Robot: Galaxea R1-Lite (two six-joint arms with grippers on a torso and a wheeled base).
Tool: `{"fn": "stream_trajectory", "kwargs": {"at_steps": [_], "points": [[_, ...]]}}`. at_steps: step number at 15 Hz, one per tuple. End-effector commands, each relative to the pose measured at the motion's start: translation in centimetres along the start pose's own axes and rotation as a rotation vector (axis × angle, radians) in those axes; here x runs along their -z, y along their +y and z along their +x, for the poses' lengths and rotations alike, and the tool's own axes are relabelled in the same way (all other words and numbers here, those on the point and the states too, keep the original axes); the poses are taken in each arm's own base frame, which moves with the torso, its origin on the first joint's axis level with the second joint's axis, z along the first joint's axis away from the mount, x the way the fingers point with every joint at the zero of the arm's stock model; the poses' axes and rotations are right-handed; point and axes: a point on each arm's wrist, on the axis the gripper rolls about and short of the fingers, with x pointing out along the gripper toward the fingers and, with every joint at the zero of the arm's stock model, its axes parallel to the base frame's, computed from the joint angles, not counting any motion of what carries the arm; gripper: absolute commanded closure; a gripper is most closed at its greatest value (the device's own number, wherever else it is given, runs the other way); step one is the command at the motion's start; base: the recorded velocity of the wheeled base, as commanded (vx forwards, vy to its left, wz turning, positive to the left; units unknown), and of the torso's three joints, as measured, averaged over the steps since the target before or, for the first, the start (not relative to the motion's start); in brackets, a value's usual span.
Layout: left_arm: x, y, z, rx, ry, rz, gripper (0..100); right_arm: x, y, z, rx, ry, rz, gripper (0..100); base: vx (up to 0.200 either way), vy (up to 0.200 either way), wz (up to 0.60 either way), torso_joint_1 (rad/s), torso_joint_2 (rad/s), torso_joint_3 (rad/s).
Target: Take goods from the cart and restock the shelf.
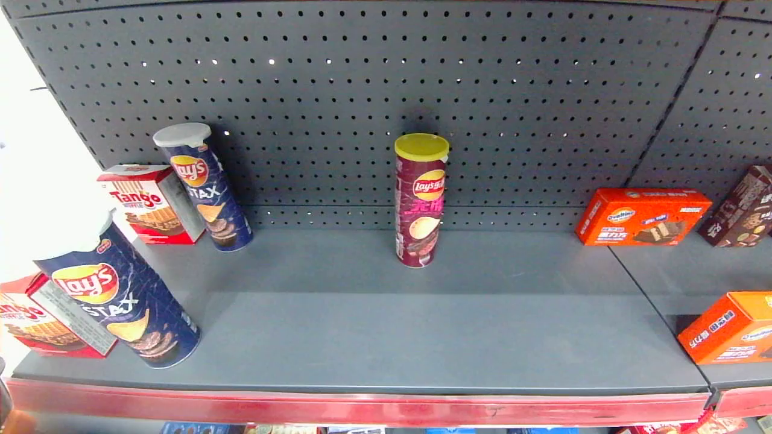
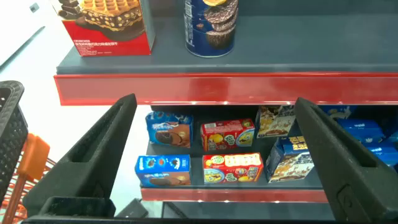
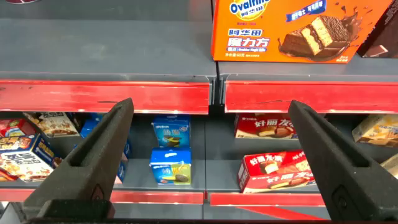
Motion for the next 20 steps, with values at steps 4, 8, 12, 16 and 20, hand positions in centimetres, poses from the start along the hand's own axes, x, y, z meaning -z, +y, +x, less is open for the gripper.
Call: {"fn": "stream_trajectory", "kwargs": {"at_steps": [4, 8, 12, 16, 20], "points": [[-0.01, 0.00, 0.01, 0.000, 0.001, 0.000, 0, 0.01, 0.00, 0.00, -0.001, 0.001, 0.001, 0, 0.000, 0.000, 0.45, 0.001, 0.00, 0.003], [-0.01, 0.00, 0.01, 0.000, 0.001, 0.000, 0, 0.01, 0.00, 0.00, 0.001, 0.001, 0.001, 0, 0.000, 0.000, 0.60, 0.011, 0.01, -0.001], [-0.01, 0.00, 0.01, 0.001, 0.001, 0.000, 0, 0.01, 0.00, 0.00, 0.001, 0.001, 0.001, 0, 0.000, 0.000, 0.60, 0.005, 0.00, 0.004], [-0.01, 0.00, 0.01, 0.001, 0.001, 0.000, 0, -0.01, 0.00, 0.00, 0.003, -0.001, 0.001, 0, 0.000, 0.000, 0.30, 0.005, 0.00, 0.004], [-0.01, -0.01, 0.01, 0.004, 0.001, 0.003, 0, -0.01, 0.00, 0.00, 0.003, -0.001, 0.001, 0, 0.000, 0.000, 0.00, 0.000, 0.00, 0.000]]}}
